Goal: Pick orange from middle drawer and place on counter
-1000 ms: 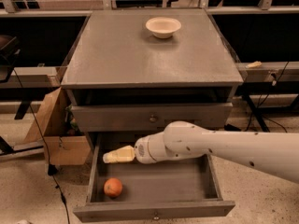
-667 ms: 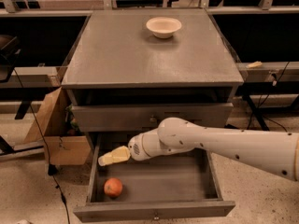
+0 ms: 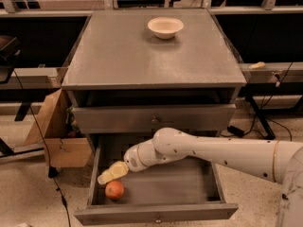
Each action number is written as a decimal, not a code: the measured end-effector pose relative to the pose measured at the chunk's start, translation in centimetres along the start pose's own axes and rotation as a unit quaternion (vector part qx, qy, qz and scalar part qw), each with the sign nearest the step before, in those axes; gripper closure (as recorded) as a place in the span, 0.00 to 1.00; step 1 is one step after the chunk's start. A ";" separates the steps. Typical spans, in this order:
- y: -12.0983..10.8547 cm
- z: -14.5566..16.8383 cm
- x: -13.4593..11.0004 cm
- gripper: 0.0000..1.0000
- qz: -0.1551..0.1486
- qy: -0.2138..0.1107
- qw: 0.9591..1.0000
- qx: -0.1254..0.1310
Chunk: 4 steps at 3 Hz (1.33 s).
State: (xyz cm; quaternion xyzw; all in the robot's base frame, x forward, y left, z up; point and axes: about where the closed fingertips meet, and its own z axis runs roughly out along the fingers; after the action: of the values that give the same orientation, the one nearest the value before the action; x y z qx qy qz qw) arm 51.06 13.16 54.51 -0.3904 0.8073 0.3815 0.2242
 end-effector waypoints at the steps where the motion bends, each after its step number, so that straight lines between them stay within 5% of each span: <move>1: 0.3 1.5 2.8 0.00 -0.028 0.005 0.999 0.023; 4: -0.1 2.4 2.5 0.00 -0.043 -0.013 0.998 0.032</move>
Offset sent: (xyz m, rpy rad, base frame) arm -0.0132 0.0001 -0.0198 -0.0312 -0.0504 0.0131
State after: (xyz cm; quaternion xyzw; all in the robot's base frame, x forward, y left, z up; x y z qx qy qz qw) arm 49.85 13.90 51.36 -0.4118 0.7987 0.3507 0.2635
